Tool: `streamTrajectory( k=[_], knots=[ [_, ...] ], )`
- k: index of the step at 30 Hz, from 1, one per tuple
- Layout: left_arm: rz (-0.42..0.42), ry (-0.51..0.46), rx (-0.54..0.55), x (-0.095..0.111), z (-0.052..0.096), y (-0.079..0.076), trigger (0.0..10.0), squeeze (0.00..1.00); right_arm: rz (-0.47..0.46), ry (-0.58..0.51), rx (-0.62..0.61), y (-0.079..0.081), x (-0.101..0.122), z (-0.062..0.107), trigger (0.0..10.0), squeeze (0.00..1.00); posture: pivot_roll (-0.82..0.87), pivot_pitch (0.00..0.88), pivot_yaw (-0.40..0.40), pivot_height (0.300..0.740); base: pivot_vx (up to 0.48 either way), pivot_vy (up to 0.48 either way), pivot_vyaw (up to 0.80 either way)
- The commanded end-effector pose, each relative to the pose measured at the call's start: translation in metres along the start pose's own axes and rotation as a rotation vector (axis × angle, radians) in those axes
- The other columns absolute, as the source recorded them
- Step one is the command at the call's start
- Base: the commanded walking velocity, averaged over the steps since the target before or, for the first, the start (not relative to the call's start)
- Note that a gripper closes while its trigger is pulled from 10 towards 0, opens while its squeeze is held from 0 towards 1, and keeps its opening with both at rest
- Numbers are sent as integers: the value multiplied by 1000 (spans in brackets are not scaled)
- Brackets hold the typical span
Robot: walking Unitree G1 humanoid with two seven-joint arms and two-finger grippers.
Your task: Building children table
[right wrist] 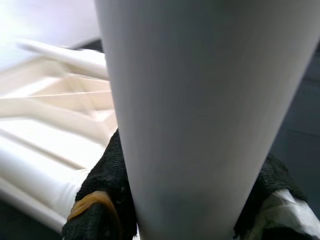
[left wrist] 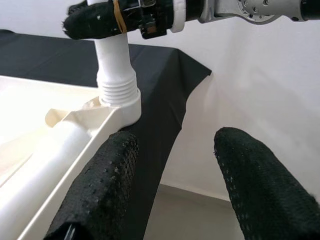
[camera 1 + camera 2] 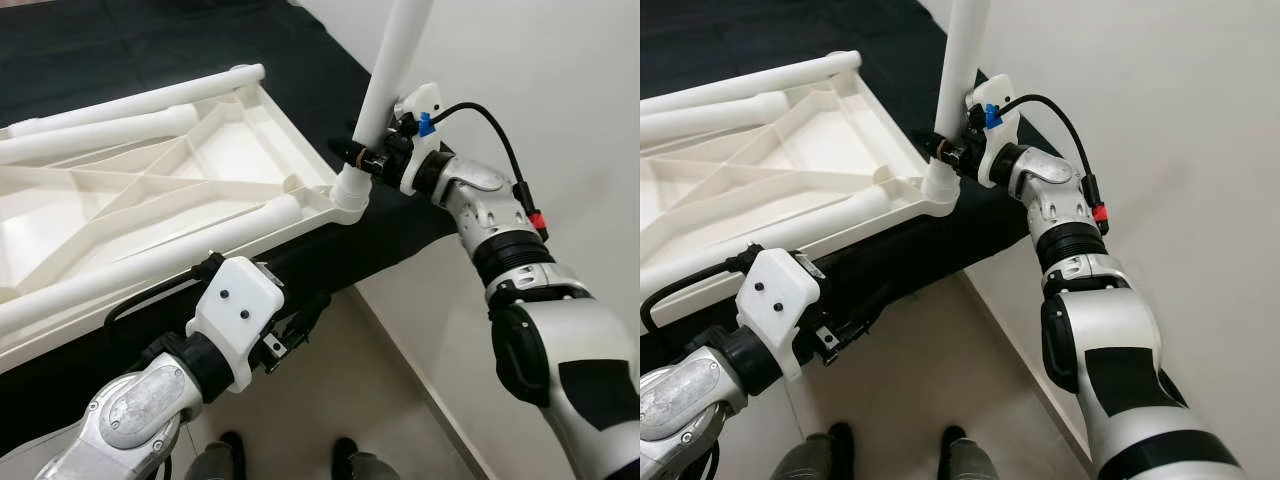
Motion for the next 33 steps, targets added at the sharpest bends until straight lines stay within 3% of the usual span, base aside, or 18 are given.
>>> streamTrajectory(
  k=[1,8,11,19,26,33],
  knots=[
    [-4,-2,-18,1,2,-3,10000,0,-80,78,123,12,-24,-2,0,0,113,329,-117,740,0,0,0],
    [-5,-2,-17,1,2,-2,10000,0,-63,97,120,12,-24,-2,0,0,112,330,-118,740,0,0,0],
    [-7,-2,-12,1,2,-1,10000,0,-52,133,10,6,-33,-6,0,0,109,332,-123,740,0,0,0],
    [-8,-3,-10,1,2,-1,10000,0,-106,236,-94,3,-62,-4,0,0,110,334,-122,740,0,0,0],
    [-9,-3,-10,1,2,-1,10000,0,-138,252,-196,-2,-68,-4,0,0,109,336,-121,740,0,0,0],
    [-9,-5,-10,1,2,-1,10000,0,-140,286,-377,-12,-77,-2,0,0,107,335,-119,740,0,0,0]
  ],
)
Point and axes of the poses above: a point about 5 cm out from each wrist's last joint towards the gripper, its own z axis pointing back from the gripper into the wrist, its own x axis along the axis of the wrist's last joint, y = z × x, the point moved 2 cm from there along -z, pointing out of the wrist towards the gripper, and after that the axes turned 11 degrees about -z, right-handed, at the moved point
